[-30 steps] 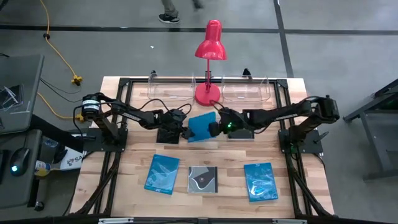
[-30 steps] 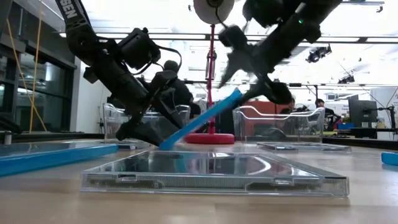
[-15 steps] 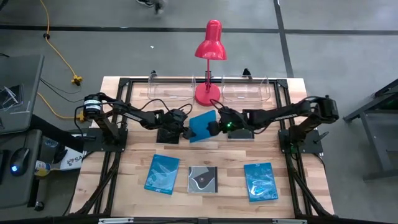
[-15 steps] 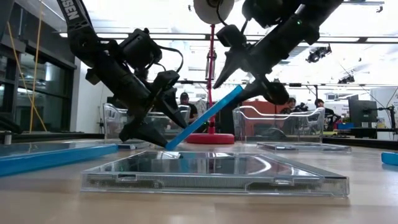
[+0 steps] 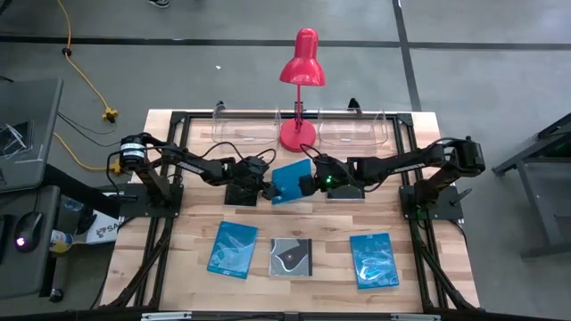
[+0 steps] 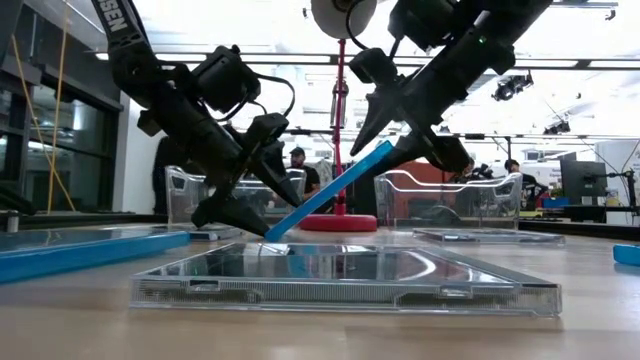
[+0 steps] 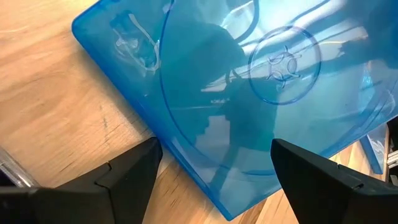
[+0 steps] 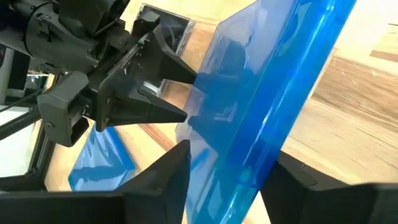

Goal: Pick & place jewel cases by type
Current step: Put the top blue cd case into the left transparent bin

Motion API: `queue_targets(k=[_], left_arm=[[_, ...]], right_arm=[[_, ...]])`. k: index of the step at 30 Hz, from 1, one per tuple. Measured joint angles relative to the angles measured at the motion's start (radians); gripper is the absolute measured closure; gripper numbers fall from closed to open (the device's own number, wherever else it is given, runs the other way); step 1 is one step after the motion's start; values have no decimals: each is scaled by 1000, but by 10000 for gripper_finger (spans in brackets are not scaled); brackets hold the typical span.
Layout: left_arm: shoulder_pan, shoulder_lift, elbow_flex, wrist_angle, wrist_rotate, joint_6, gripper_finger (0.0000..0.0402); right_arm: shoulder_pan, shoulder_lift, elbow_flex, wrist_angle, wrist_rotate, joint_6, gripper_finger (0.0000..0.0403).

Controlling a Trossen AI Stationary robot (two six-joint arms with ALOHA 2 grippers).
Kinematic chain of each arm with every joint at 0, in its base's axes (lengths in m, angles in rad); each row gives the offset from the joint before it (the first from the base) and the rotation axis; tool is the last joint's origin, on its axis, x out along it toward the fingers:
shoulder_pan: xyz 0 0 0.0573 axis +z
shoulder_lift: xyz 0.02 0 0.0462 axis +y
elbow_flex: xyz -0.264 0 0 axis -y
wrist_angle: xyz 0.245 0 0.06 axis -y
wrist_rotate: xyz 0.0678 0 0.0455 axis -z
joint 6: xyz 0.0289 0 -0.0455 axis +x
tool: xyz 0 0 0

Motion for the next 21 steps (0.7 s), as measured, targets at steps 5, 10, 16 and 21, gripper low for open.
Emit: queue_targets(k=[5,10,16,21], left_arm=[[0,0,0,-1,1,16,96],[0,0,0,-2,7,37,96],[0,-1,-2,3,15,115,96],[0,-23,-4,4,12,201,96]], right_arm=[[0,0,0,0,0,-4,275],[0,0,0,0,0,-22,290],[0,0,-1,-3,-2,-28,313],[-1,0,-1,-7,-22,-49,333]])
